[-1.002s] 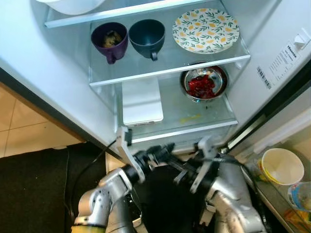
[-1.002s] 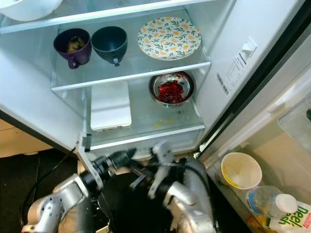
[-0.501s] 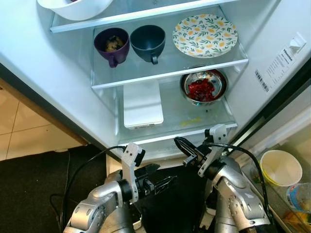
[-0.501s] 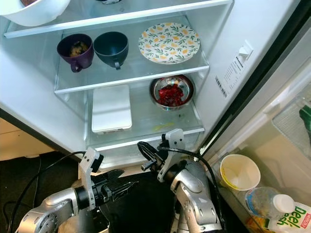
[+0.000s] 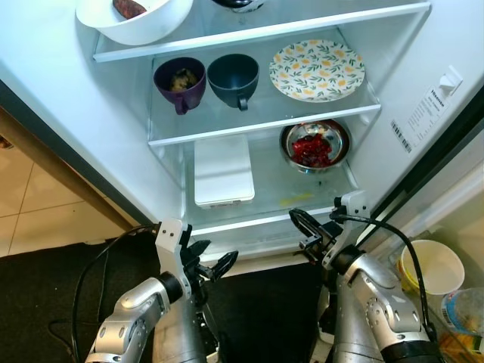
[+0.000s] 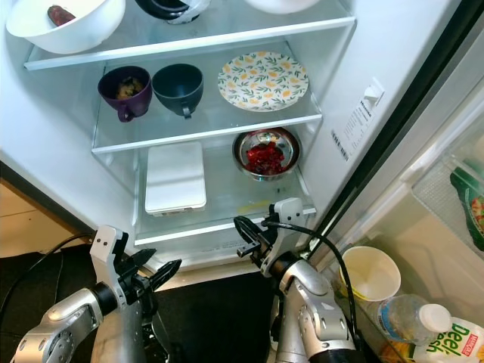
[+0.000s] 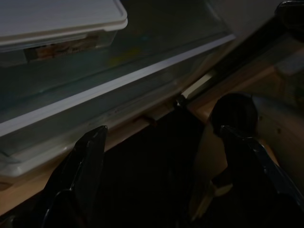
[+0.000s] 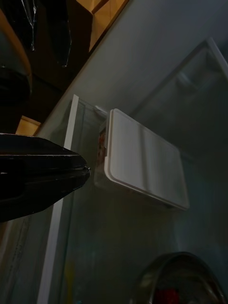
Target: Restocking fridge
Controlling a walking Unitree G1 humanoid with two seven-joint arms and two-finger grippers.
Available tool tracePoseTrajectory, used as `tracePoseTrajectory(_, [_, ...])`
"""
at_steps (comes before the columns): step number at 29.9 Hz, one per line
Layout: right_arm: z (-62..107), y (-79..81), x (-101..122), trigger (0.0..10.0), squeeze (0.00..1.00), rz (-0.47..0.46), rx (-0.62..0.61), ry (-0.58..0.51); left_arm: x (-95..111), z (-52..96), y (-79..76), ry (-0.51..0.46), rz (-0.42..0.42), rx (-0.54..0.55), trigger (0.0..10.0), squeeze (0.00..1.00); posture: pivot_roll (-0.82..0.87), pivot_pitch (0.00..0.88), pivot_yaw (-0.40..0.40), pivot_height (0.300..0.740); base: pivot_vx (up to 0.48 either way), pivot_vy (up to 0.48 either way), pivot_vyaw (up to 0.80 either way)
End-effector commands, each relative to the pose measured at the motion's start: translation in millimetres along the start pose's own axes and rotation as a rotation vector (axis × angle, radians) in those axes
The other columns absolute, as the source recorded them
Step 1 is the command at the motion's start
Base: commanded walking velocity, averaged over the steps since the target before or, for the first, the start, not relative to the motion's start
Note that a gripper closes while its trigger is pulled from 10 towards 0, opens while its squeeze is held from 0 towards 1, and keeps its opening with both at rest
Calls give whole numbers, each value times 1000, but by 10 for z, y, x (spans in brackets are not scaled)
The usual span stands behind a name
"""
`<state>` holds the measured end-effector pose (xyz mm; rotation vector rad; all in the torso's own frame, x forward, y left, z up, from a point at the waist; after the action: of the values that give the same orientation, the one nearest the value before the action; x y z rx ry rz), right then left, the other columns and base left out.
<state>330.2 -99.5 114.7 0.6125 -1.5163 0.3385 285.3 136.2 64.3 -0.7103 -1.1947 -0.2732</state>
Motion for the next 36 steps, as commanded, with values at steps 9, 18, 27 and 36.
tracePoseTrajectory(9, [71,1,-301,10000,0,-39,22,70,-627,16,-87,133,82,13,10000,0,-75,248,44,504,0,0,0])
tracePoseTrajectory(18, [166,-64,-527,10000,0,-67,17,135,-978,113,20,207,123,73,10000,0,-83,227,32,543,0,0,0])
tracePoseTrajectory(27, [265,-95,-828,10000,0,-97,-28,238,-1054,160,119,216,136,114,10000,0,-80,214,29,566,0,0,0])
tracePoseTrajectory(36, [353,-70,-979,10000,0,-141,-1,259,-985,68,123,187,104,94,10000,0,-75,199,24,575,0,0,0])
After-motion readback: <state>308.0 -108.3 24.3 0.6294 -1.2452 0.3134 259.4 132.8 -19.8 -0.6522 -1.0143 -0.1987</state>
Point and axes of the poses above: a point about 5 cm out from each wrist's last joint towards the gripper, its own z axis pointing back from the gripper into the wrist, its own x axis along the axis of the wrist's last joint, y = z × x, the point moved 4 cm from there along -z, pointing out of the wrist towards the gripper, and after that the axes turned 2 degrees about z, right-handed, at the moved point
